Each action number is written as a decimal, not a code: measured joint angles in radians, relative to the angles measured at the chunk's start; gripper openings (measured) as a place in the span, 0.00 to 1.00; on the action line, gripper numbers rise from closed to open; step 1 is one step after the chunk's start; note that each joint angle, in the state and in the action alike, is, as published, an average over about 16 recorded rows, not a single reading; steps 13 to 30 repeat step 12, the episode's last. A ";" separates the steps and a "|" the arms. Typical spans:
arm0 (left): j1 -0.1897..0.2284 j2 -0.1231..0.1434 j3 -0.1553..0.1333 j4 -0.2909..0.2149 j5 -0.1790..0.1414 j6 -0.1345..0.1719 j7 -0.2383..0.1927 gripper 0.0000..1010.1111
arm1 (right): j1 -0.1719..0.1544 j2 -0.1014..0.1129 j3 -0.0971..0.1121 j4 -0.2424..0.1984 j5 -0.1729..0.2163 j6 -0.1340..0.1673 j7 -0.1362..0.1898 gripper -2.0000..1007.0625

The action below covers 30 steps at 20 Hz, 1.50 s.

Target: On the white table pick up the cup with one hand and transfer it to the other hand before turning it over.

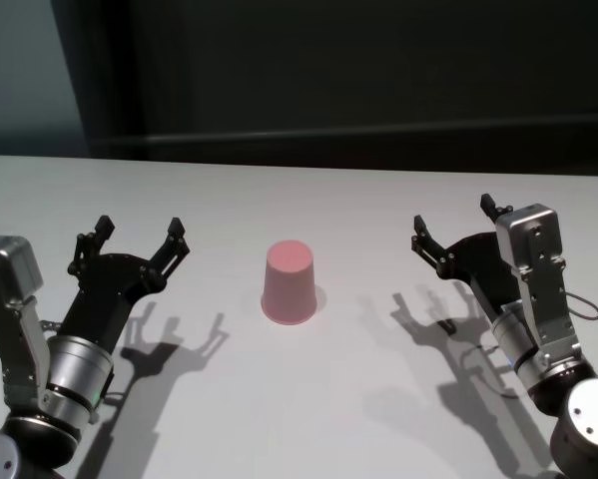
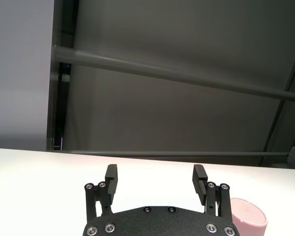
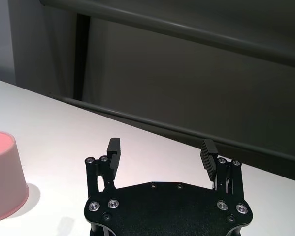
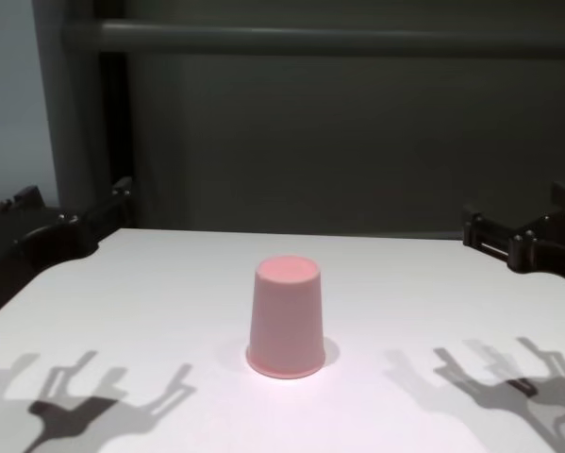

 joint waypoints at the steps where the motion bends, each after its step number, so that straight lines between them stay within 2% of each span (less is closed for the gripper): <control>1: 0.000 0.000 0.000 0.000 0.000 0.000 0.000 0.99 | 0.000 0.000 0.000 0.000 0.000 0.000 0.000 0.99; 30: 0.000 0.000 0.000 0.000 0.000 0.000 0.000 0.99 | 0.000 0.000 0.000 0.000 0.000 0.000 0.000 0.99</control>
